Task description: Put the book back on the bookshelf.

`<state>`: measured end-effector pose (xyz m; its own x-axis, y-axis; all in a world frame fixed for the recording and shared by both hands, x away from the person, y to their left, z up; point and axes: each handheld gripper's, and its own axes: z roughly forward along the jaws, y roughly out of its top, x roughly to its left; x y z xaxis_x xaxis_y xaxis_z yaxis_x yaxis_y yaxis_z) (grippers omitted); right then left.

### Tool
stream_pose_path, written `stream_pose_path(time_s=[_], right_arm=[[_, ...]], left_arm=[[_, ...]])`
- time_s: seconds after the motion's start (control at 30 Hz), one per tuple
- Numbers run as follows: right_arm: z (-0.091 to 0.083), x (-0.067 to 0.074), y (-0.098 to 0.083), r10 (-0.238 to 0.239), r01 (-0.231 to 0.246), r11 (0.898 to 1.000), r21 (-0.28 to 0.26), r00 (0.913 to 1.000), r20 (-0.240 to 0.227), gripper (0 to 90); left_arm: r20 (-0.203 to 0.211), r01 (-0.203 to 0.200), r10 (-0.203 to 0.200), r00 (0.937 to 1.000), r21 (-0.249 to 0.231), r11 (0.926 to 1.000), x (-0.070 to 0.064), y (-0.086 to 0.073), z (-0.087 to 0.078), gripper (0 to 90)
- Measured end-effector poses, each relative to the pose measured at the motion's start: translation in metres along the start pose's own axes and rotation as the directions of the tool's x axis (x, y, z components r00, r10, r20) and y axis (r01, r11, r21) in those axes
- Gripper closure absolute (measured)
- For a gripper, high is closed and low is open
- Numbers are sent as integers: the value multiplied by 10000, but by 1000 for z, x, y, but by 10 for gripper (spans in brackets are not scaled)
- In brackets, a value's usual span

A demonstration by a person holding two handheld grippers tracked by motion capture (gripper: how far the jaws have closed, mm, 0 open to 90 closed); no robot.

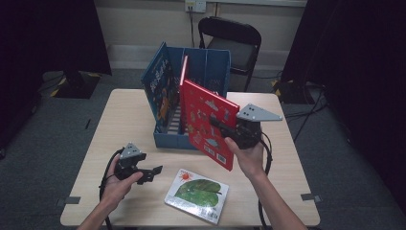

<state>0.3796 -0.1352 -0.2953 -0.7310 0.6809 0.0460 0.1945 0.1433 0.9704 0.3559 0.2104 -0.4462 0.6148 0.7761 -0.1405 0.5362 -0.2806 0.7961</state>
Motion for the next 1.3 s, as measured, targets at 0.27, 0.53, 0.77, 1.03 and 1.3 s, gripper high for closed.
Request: stream_pose_path(time_s=[0.27,0.53,0.77,1.03,1.3], right_arm=[[14,-4,8,46,-47,10000,19,9988,494,805],[33,-6,16,-7,-5,9999,126,9953,967,805],[50,-8,21,83,-100,9999,116,9906,1363,805],[63,-12,22,282,-312,9994,117,9792,2011,805],[78,-15,25,313,-371,9991,181,9667,2541,805]], left_arm=[[-5,-55,55,10000,41,10000,0,0,1,162],[-14,-51,51,10000,70,10000,-1,0,1,162],[-13,-63,63,10000,88,9999,0,0,1,162],[19,-70,69,10000,72,9999,0,-1,1,162],[37,-53,53,10000,102,9999,0,-1,2,162]])
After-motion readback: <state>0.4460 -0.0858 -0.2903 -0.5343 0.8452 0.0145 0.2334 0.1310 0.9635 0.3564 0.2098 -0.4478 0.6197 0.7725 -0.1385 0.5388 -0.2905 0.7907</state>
